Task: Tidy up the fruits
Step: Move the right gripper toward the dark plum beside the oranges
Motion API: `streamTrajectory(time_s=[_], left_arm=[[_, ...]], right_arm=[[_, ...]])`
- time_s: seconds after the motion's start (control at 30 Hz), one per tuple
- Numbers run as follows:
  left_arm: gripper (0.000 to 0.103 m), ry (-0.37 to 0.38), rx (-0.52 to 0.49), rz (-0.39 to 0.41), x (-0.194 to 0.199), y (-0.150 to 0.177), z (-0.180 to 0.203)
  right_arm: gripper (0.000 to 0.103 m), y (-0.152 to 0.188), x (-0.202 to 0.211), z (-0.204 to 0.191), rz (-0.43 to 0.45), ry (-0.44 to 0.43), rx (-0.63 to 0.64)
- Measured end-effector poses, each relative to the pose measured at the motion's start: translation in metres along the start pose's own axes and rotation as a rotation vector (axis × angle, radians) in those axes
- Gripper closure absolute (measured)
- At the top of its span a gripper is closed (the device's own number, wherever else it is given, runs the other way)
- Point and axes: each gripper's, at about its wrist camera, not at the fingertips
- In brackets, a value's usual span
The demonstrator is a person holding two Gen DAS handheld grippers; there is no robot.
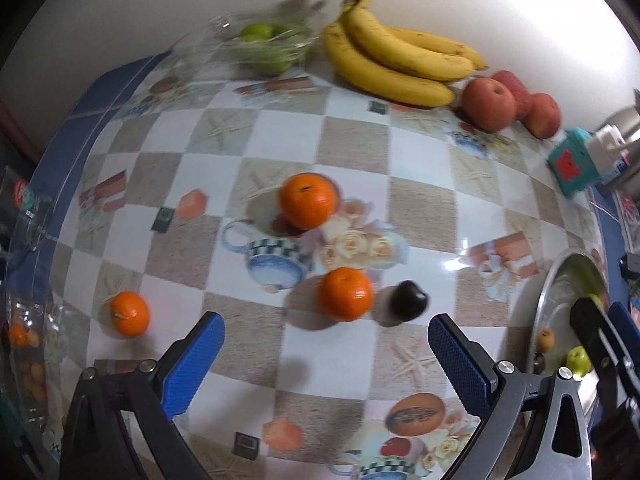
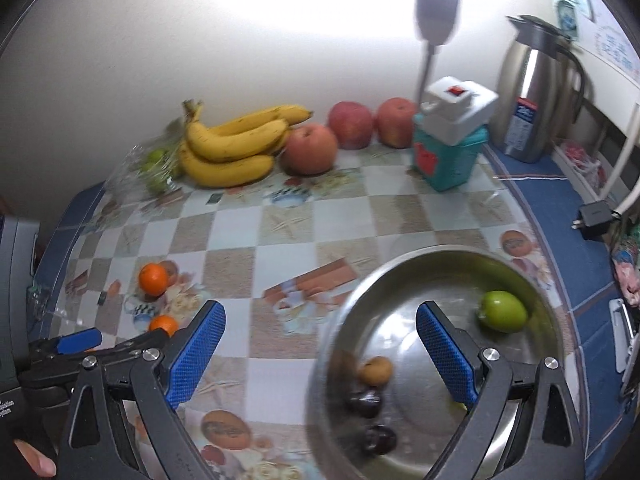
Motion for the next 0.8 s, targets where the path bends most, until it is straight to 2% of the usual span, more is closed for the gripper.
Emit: streamTrajectory(time_s=[0.1,0.33,0.43,0.53,0.6,0.7,0.8], left_arm=[[0.000,0.006,0.038,-0.015,-0.004,-0.003,-0.013],[0.004,-0.032,0.091,-0.030,-0.009,-0.008,-0.034],[0.005,-0.006,0.133,-0.044,-0.011,-0.010,-0.045],[0.006,-0.020,0.145,-0.039,-0.010,-0.011,-0.049],[0.011,-0.020,0.152,-0.040,-0.010,-0.011,-0.051],[0.011,-0.020,0.173,-0.038,-0.009,-0.012,-0.057],[0.011,-0.059,0.156,-0.005,-0.003,-0.013,-0.057]], right_arm=[[0.007,0.000,-0.008,-0.014,-0.014,-0.020,0.024],[0.007,-0.001,-0.025,-0.043,-0.050,-0.049,0.075],[0.007,-0.001,-0.034,-0.049,-0.071,-0.070,0.068],[0.007,0.002,-0.042,-0.053,-0.091,-0.079,0.066],[0.007,0.002,-0.047,-0.055,-0.100,-0.085,0.062],[0.007,0.003,-0.053,-0.058,-0.111,-0.108,0.048],[0.007,0.005,-0.061,-0.059,-0.127,-0.126,0.031]])
Point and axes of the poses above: each gripper's, at about its wrist camera, not at the fingertips, and x roughly against the way its jaws point, z to its right, y to its underside, and after that the axes turned 11 degrees about x, right-handed
